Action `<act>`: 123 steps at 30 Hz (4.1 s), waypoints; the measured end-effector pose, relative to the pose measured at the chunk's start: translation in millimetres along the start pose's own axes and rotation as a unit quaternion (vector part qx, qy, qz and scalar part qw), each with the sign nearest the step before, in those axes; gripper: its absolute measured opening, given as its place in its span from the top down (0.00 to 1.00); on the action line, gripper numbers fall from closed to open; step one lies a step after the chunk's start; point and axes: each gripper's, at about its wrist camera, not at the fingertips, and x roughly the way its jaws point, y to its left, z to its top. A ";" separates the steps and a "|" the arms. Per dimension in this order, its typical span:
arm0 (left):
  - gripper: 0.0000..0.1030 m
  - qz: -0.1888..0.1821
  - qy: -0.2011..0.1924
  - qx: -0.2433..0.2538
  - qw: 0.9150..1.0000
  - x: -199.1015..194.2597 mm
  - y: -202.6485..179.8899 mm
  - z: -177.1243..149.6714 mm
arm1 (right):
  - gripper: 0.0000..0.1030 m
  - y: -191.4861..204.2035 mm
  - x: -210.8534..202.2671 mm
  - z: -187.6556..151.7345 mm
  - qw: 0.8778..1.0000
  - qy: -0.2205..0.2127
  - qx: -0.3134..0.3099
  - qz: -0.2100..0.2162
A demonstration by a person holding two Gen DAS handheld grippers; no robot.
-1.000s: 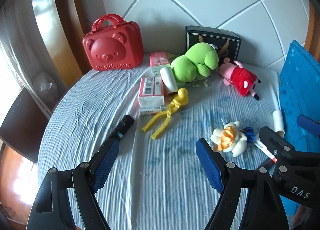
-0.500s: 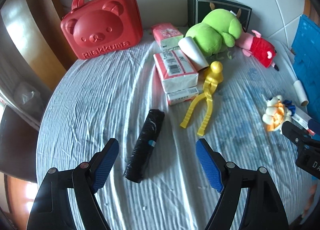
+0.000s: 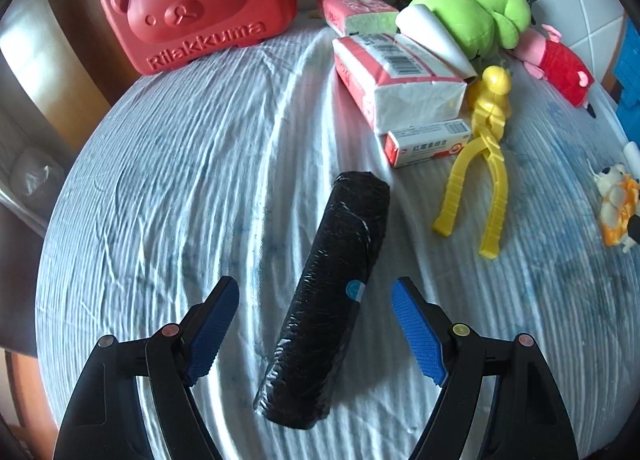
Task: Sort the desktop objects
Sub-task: 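Grasp the black rolled bag with the left tool while the right tool grasps the white-orange plush, then lift and carry the black roll with the left tool while the right tool carries the plush to the bin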
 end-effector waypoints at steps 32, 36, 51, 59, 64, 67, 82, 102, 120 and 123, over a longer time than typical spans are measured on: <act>0.63 0.001 -0.009 -0.033 0.999 11.8 -26.3 15.2 | 0.10 -52.3 43.6 18.2 0.999 -0.012 0.037 -0.022; 0.63 0.003 -0.008 -0.031 0.999 10.3 -27.0 10.9 | 0.10 -56.2 29.7 13.1 0.999 -0.020 0.040 -0.022; 0.65 0.004 -0.039 -0.029 0.999 -30.2 -27.6 -4.8 | 0.76 -51.8 0.0 -11.3 0.999 -0.016 0.031 -0.011; 0.66 0.001 -0.058 -0.031 0.998 -73.0 -28.7 -13.5 | 0.77 -46.7 -44.4 -17.5 0.999 -0.039 0.010 0.008; 0.67 -0.002 -0.082 -0.033 0.996 -109.2 -31.8 -11.1 | 0.77 -39.3 -78.2 -13.4 0.998 -0.056 -0.012 0.025; 0.67 -0.005 -0.101 -0.033 0.994 -133.3 -32.8 -8.0 | 0.77 -33.2 -99.0 -8.8 0.996 -0.071 -0.025 0.037; 0.67 -0.042 -0.192 0.003 0.980 -228.3 -41.9 7.6 | 0.77 -14.2 -200.8 3.6 0.985 -0.161 -0.029 0.052; 0.67 -0.098 -0.254 0.059 0.960 -287.6 -119.5 22.7 | 0.77 -52.0 -279.7 7.7 0.970 -0.242 0.005 0.030; 0.67 -0.165 -0.327 0.099 0.925 -419.3 -401.5 31.4 | 0.77 -324.5 -358.2 42.5 0.948 -0.313 0.045 -0.035; 0.66 -0.159 -0.334 0.120 0.921 -438.3 -443.7 19.7 | 0.77 -368.5 -367.9 35.1 0.947 -0.314 0.060 -0.046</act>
